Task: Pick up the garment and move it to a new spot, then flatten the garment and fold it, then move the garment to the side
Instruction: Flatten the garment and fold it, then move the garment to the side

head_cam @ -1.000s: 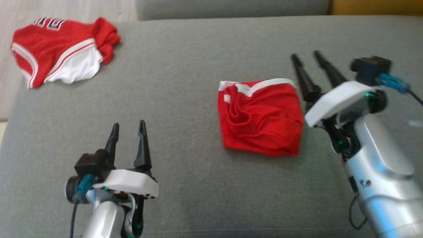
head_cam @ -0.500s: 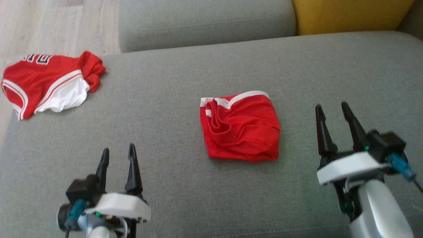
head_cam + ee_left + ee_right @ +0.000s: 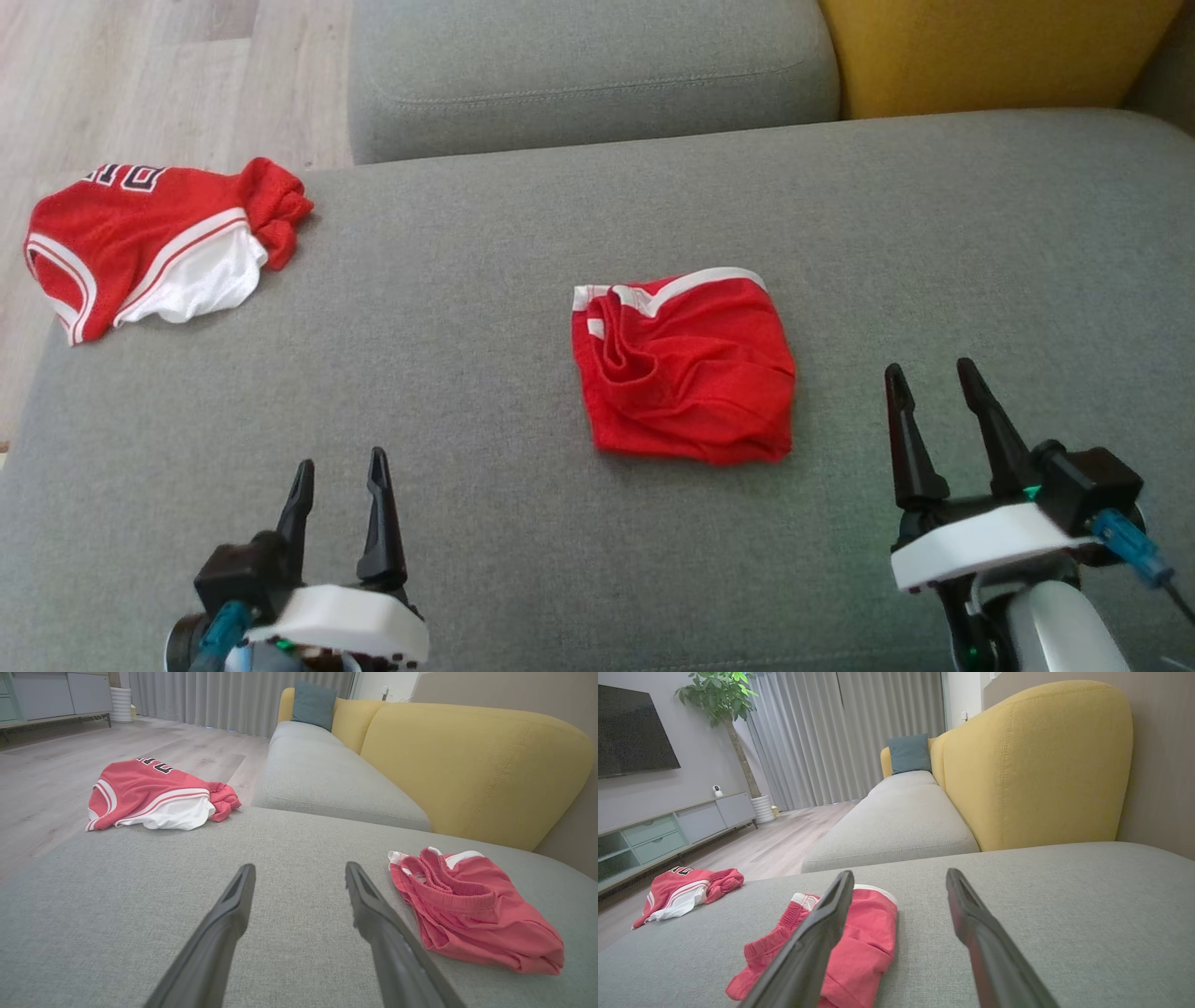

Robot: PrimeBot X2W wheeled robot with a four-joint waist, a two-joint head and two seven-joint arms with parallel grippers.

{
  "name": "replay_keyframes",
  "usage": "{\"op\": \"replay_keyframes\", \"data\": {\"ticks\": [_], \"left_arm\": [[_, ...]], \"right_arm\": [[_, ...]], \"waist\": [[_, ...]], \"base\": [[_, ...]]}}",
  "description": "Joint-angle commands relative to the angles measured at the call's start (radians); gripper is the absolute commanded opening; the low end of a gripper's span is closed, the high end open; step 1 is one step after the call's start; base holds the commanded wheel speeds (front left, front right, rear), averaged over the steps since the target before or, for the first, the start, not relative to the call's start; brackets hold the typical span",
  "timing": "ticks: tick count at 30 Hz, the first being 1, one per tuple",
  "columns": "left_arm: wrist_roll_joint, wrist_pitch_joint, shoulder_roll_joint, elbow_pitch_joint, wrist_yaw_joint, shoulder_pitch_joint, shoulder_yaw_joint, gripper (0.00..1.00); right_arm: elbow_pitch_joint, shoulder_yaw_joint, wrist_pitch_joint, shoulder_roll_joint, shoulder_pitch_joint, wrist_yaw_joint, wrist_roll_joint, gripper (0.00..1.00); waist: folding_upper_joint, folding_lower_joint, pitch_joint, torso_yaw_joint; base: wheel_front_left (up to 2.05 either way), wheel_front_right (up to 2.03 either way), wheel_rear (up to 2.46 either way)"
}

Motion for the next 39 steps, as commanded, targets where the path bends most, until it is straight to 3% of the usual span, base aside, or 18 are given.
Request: {"op": "replay_keyframes", "data": {"ticks": [1,18,23,27,39], "left_arm": [[0.014,-0.012,-0.004,-0.036,0.003,-0.027,0.031,1.00],[0.010,-0.012,-0.005,-0.031,0.008,-0.024,0.012,1.00],[0.009,-0.012,-0.005,-0.038,0.011,-0.036,0.000,1.00],[0.009,-0.012,-0.005,-0.044,0.011,-0.058,-0.012,1.00],[0.009,-0.012,-0.005,-0.041,0.015,-0.143,-0.034,1.00]], "right_arm": [[-0.038,0.030,-0.002,-0.002,-0.032,-0.001,0.004,1.00],[-0.027,0.011,0.038,-0.002,-0.042,-0.001,-0.009,1.00],[-0.018,-0.041,0.155,-0.004,-0.103,-0.001,-0.042,1.00],[-0.008,-0.057,0.292,-0.045,-0.181,-0.001,-0.021,1.00],[0.155,0.028,0.576,-0.154,-0.373,-0.001,0.203,1.00]], "waist": [[0.0000,0.0000,-0.002,0.003],[0.0000,0.0000,0.008,0.016],[0.0000,0.0000,0.043,0.032],[0.0000,0.0000,0.096,0.054],[0.0000,0.0000,0.253,0.143]], "base": [[0.00,0.00,0.00],[0.00,0.00,0.00],[0.00,0.00,0.00],[0.00,0.00,0.00],[0.00,0.00,0.00]]}}
